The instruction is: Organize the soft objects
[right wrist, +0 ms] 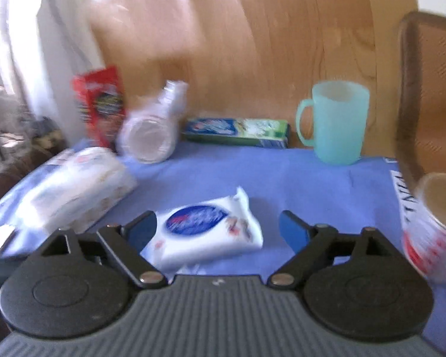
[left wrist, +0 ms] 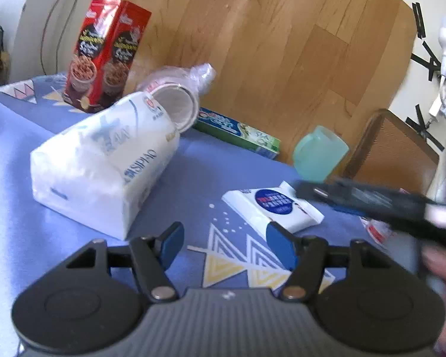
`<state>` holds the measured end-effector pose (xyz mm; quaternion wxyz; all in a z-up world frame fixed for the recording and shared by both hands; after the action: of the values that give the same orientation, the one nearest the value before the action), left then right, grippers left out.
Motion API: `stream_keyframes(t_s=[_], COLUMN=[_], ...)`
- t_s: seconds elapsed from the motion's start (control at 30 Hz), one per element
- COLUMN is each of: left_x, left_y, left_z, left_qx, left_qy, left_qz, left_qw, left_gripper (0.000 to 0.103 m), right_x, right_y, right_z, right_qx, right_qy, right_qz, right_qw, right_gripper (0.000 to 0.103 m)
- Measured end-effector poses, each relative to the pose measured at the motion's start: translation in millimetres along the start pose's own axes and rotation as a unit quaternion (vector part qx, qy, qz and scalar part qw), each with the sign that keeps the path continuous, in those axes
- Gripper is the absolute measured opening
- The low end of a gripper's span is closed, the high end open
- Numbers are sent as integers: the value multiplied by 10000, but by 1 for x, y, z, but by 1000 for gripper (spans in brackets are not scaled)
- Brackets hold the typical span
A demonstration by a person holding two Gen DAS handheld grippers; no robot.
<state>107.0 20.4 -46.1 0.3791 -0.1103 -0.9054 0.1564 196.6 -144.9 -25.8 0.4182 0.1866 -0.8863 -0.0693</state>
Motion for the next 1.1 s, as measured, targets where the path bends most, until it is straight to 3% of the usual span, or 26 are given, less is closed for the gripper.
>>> stream_keyframes(t_s=[0.07,0.1,0.17,0.23,0.3,0.47,0.6,0.67,0.77,0.83,0.87,0.9,1.03,1.1], left_x=[-1,0,-1,-3,-5,-3,1,4,12,19,20,20,6,2], left_y=[1,2,4,6,9,5,-8,-14,-29,-44,-52,-61,-85,-95], left_z=[2,2,2,3,2,4,10,16,31,40,45,49,61,63], left_qx=[32,56,115,180,235,127,-166,-218,-299,-486,-638,-788,-1015,-1183], left_qy=[23,16,29,95,142,165,389,605,1009,1244,1333,1404,1777,1658], left_qz=[46,75,132,198,254,429,1005,1242,1685,1803,1789,1734,1505,1338], left_qw=[10000,10000,9998,9996,9993,9989,9940,9902,9801,9745,9727,9716,9672,9698], left_gripper=[63,63,63,63,63,66,70,69,68,68,68,68,69,72], right_x=[-22,-31,-35,-24,-8,37,80,103,126,137,141,145,129,115], right_y=[-7,-10,-15,-17,-17,-14,-18,-22,-28,-26,-23,-18,0,2], right_z=[-10,-11,-6,1,15,66,106,128,151,159,161,162,154,151], right_qx=[-155,-241,-513,-450,-425,-332,-562,-659,-785,-708,-589,-386,519,692], right_qy=[241,415,551,507,547,519,380,212,71,28,-31,-115,-84,141], right_qz=[40,-21,-298,-259,-269,-369,-406,-176,-172,-444,-466,-373,173,134], right_qw=[9996,9988,9967,9974,9972,9974,9969,9974,9967,9965,9972,9985,9985,9974], right_gripper=[79,44,32,10,3,3,3,7,27,76,83,88,87,83])
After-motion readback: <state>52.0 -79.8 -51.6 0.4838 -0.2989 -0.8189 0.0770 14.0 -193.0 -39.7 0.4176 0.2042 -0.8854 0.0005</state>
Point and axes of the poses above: each gripper's, at about its wrist camera, not at the fingertips, and x roughly against the way its jaws point, y to its left, z to its underside, the point moved 7 cm from there along -x, roughly the way its jaws point, and after that the axes turned 14 degrees about y, right-handed, at the moved point
